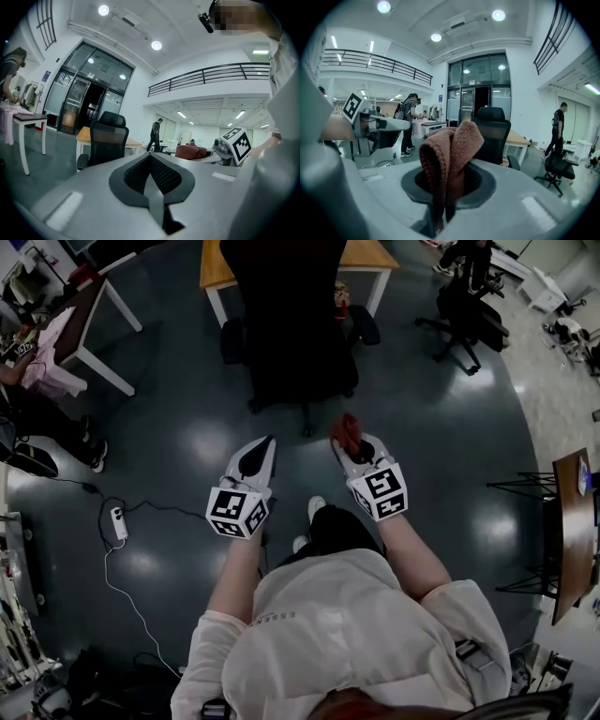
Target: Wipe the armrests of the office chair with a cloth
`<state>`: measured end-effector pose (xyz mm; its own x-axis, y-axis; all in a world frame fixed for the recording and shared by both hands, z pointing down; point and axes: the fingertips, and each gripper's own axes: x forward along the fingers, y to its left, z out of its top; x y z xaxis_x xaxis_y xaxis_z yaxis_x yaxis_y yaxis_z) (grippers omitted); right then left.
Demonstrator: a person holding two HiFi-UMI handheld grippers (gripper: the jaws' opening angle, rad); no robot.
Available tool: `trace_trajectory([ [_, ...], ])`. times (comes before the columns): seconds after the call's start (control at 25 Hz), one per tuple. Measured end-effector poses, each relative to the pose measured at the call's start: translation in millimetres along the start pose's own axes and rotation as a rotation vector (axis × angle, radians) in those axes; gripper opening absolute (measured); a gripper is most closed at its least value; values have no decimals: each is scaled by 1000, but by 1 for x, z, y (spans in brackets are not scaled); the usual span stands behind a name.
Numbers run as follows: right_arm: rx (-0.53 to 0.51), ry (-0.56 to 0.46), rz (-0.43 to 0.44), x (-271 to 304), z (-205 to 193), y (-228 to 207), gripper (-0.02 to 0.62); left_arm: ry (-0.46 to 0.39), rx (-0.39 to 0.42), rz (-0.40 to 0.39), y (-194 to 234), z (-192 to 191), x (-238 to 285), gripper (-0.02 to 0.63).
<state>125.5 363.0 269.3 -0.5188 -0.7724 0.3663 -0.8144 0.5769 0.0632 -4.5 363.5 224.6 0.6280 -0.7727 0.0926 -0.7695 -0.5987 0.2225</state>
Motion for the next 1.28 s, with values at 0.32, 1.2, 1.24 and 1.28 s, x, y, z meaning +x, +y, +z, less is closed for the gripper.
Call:
trace_trajectory([
  [0.32, 5, -22, -10, -43, -4, 7, 52, -26, 26, 8, -38, 11, -20, 17],
  [1.2, -59, -123, -1, -107, 23, -8, 52, -67, 85, 13, -95, 30, -17, 17],
  [1.24, -62, -124, -1, -109, 23, -8, 52, -68, 86, 14, -96, 31, -16, 17],
  [1.28, -65, -126, -1, -111, 23, -9, 52, -70, 87, 15, -97, 32, -16, 17],
])
